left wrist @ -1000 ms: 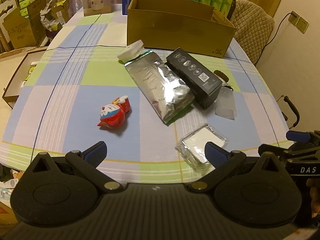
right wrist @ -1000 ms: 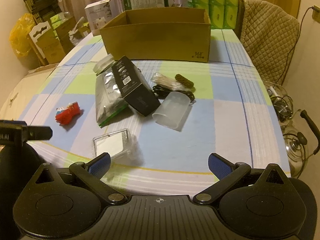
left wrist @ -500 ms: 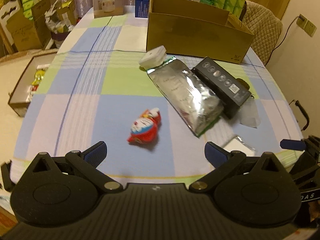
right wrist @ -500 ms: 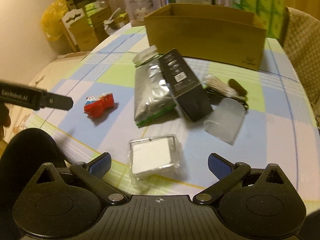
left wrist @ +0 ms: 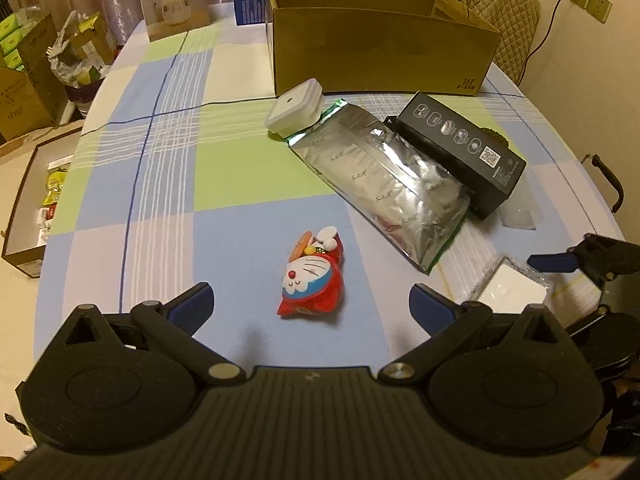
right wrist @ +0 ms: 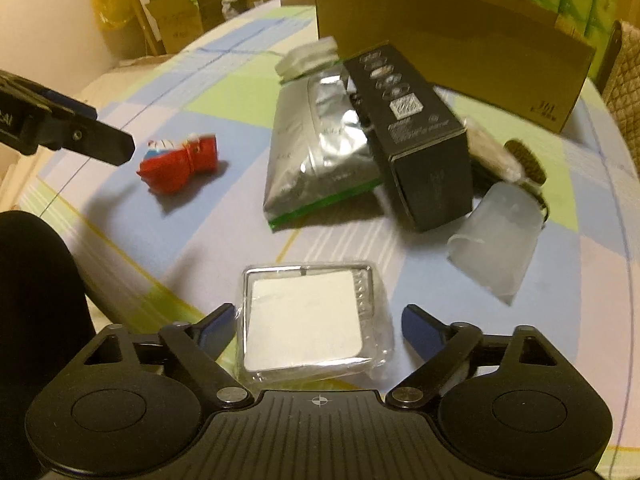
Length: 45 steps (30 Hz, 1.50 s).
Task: Organize objects
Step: 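Grasp the wrapped white square with the right tool while the left tool grasps the red figurine, then carry both items into the cardboard box and open both tools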
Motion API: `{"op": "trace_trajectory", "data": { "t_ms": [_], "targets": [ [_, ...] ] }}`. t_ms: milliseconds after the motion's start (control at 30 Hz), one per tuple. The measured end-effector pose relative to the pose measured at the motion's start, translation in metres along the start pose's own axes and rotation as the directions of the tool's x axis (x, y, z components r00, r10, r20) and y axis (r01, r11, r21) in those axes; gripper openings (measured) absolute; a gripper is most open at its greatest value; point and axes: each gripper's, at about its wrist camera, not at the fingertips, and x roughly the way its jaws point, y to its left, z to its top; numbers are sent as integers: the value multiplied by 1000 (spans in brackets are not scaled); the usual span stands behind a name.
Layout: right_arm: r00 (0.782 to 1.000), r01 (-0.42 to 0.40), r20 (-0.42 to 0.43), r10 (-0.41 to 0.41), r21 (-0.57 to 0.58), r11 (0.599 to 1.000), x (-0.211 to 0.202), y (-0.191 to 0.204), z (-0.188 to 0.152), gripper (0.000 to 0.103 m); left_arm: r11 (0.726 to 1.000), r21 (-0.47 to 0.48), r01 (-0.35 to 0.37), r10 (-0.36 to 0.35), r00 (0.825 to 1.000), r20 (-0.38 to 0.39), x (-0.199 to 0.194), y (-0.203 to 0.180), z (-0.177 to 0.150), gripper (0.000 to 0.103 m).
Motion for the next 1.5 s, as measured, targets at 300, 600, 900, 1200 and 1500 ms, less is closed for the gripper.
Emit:
{"op": "trace_trajectory", "data": {
  "t_ms": [300, 600, 900, 1200, 1500],
  "targets": [
    [999, 33, 38, -34, 14, 999, -11, -4, 3, 62, 998, 64, 29, -28, 999, -25, 16, 2, 11, 102],
    [995, 74, 63, -78, 65, 995, -25, -21, 8, 62, 985, 158, 71, -54, 993, -106, 54, 4, 19, 85],
    [994, 69, 75, -76, 88, 994, -26, -25, 8, 62, 984, 150, 94, -70, 985, -155, 67, 7, 22, 40],
    [989, 71, 123, -85, 111, 991, -43, -29, 14, 62, 994, 71, 82, -71, 988, -137, 56, 9, 21, 39],
    [982, 66, 167, -89, 138, 988, -65, -30, 14, 62, 996, 49, 80, -75, 992, -101, 34, -1, 25, 39]
  ]
}}
